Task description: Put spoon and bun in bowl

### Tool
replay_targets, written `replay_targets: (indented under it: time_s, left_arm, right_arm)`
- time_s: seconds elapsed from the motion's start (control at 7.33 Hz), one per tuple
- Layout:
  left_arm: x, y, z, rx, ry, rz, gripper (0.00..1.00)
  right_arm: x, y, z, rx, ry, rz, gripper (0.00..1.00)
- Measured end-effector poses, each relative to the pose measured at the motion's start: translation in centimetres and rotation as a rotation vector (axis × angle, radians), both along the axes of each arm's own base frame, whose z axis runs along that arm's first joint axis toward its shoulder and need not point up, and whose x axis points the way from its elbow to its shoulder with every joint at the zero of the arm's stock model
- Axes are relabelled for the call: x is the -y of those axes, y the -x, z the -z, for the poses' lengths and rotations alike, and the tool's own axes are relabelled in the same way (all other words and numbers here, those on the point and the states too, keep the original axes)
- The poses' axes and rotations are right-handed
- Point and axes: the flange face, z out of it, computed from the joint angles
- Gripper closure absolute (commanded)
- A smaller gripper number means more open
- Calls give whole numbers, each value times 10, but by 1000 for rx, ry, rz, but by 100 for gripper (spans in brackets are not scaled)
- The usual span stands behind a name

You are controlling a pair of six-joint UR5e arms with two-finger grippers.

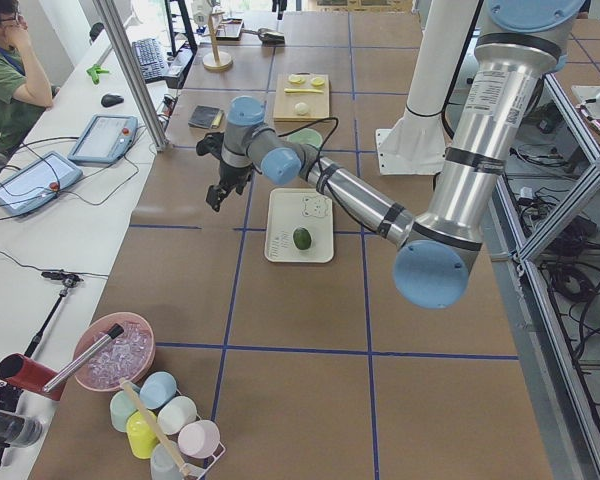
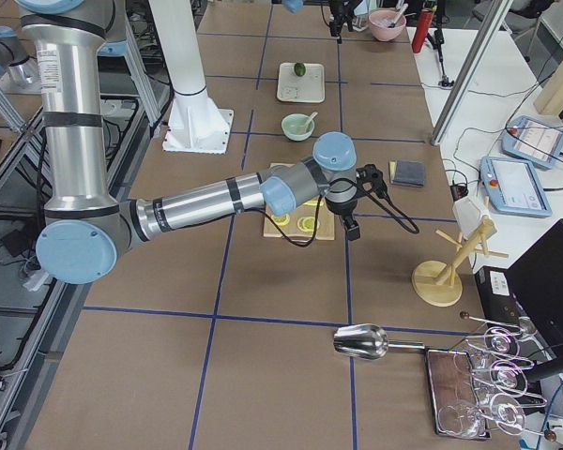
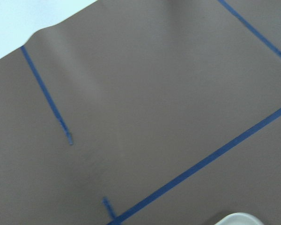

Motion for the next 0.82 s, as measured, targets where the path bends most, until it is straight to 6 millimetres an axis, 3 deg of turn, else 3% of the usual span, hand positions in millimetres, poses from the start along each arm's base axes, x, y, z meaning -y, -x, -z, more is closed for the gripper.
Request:
replay_targets:
  time_s: [0.14,0.27,0.41,0.55,0.82]
  left_arm:
    - [3,60,-58,33,94,15,0]
    - [2,112,-103,55,207,56,0]
    - [-12,159,-137,57,303,103,0]
    - [-36,187,-167,22,386,127,0]
    - [-65,196,-196,-64,464,126,0]
  right_arm:
    - [5,32,24,10,12,-2,0]
    - [8,64,45,16,24,-1,0]
    - [10,96,68,18,40,8,0]
    - [5,127,92,4,65,6,0]
    - [-36,223,119,-57,124,-45,0]
